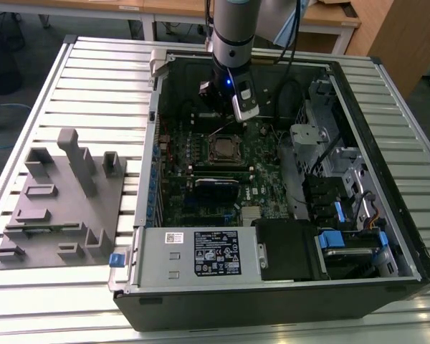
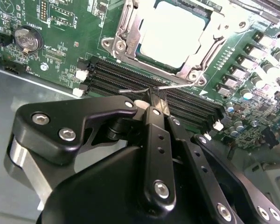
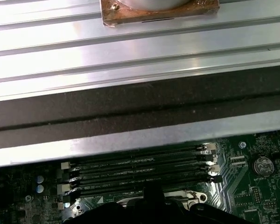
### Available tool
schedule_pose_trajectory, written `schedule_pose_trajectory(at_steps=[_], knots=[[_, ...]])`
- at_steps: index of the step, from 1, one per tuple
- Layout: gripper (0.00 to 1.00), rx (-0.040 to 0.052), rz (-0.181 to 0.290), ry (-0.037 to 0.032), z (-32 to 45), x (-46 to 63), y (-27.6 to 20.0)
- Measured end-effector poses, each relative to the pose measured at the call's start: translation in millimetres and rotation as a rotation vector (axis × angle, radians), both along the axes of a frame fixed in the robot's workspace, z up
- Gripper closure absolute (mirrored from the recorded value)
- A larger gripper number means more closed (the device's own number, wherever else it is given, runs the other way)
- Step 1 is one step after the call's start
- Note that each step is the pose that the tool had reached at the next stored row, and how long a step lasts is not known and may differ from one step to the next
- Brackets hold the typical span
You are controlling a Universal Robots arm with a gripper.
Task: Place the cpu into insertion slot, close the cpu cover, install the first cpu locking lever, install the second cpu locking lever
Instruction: 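Install the first cpu locking lever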
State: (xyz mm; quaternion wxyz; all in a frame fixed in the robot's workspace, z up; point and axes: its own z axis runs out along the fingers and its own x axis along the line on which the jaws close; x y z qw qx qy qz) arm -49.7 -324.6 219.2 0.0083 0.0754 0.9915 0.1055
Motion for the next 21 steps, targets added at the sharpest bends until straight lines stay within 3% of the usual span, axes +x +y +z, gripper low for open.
schedule_pose_trajectory(at_steps=[21], knots=[[0.90, -0.0012, 0.000, 0.0001, -10.0, 9.8, 0.0]])
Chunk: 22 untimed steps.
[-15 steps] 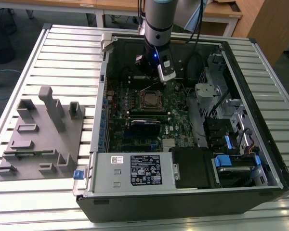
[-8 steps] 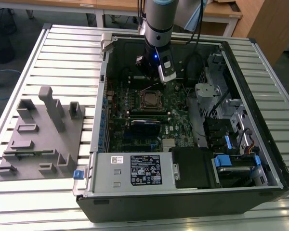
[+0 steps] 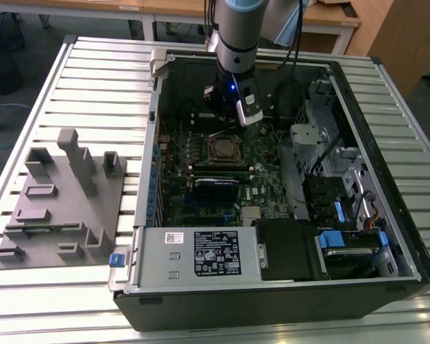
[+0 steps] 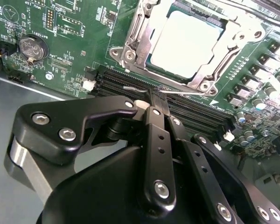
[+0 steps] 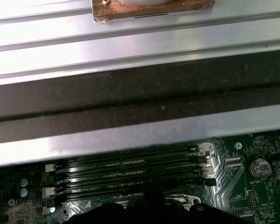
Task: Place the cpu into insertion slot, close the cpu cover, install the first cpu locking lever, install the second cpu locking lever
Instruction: 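Install the first cpu locking lever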
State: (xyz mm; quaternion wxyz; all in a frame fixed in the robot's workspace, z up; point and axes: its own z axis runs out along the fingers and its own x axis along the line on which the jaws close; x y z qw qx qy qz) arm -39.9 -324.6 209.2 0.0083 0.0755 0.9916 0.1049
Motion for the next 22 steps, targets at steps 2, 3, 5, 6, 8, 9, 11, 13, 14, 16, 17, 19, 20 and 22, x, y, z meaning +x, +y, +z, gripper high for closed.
schedule_pose_trajectory(at_steps=[2, 3, 5, 6, 8, 9, 11, 13, 14, 16, 17, 19, 20, 22], knots=[[0.90, -0.0004, 0.000, 0.0001, -0.7, 0.2, -0.1], [0.90, -0.0003, 0.000, 0.0001, -0.7, 0.2, 0.0], [0.90, -0.0003, 0.000, 0.0000, -0.8, 0.4, 0.3], [0.90, -0.0003, 0.000, -0.0001, -0.8, 0.4, 0.6], [0.90, -0.0002, 0.000, -0.0001, -0.9, 0.4, 1.0], [0.90, -0.0001, 0.000, -0.0001, -0.9, 0.4, 1.0], [0.90, -0.0001, 0.000, 0.0000, -0.9, 1.0, 1.1], [0.90, -0.0002, 0.000, -0.0001, -1.0, 2.3, 1.1], [0.90, -0.0002, 0.000, 0.0000, -1.0, 3.1, 1.1], [0.90, -0.0001, 0.000, 0.0000, -1.1, 3.9, 1.1], [0.90, -0.0002, 0.000, -0.0001, -1.1, 3.9, 1.1], [0.90, -0.0002, 0.000, 0.0000, -1.1, 4.0, 1.1], [0.90, -0.0002, 0.000, 0.0000, -1.1, 4.0, 1.1], [0.90, -0.0003, 0.000, -0.0001, -1.2, 4.0, 1.2]])
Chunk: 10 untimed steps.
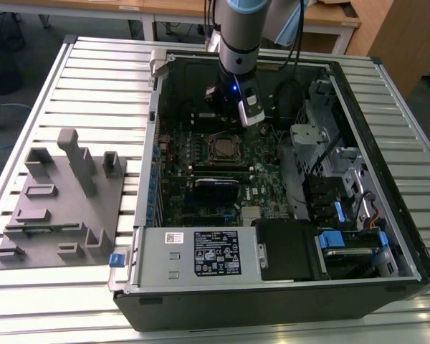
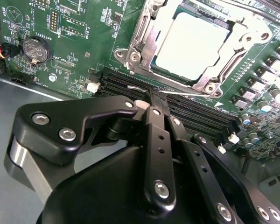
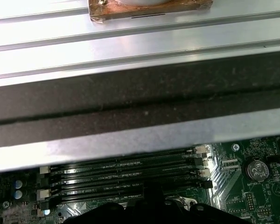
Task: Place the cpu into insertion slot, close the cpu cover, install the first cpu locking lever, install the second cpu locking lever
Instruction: 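Install the first cpu locking lever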
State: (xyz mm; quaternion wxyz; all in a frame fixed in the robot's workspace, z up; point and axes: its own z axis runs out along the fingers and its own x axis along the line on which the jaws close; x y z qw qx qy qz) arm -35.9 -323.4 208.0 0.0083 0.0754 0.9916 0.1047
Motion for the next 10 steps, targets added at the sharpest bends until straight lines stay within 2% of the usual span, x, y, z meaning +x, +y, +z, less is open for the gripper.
schedule_pose_trajectory(at_steps=[10], knots=[[0.90, -0.0038, 0.000, 0.0001, -4.3, -0.1, 0.3]])
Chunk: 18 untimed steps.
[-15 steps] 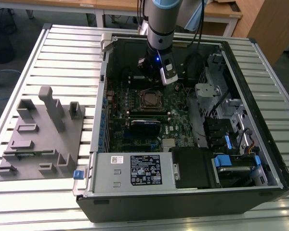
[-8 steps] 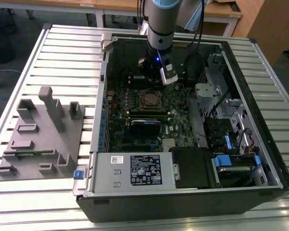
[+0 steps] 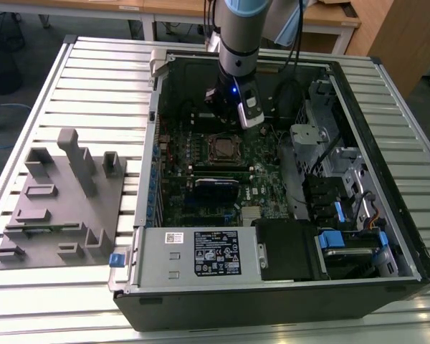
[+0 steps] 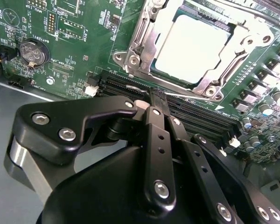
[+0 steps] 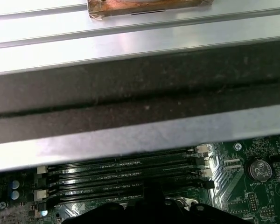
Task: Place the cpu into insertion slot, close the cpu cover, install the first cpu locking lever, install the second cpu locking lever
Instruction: 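Install the first cpu locking lever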
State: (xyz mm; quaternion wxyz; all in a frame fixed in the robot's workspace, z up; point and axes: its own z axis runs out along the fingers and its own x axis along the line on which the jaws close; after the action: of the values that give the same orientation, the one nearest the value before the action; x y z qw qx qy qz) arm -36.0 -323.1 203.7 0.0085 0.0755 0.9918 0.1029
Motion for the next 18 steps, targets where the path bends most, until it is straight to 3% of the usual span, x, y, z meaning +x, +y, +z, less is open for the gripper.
schedule_pose_trajectory(at_steps=[13, 18], knots=[[0.90, -0.0026, -0.011, -0.0001, -0.2, 0.9, 1.5], [0.90, -0.0027, -0.072, 0.0001, -0.7, 0.9, 1.5]])
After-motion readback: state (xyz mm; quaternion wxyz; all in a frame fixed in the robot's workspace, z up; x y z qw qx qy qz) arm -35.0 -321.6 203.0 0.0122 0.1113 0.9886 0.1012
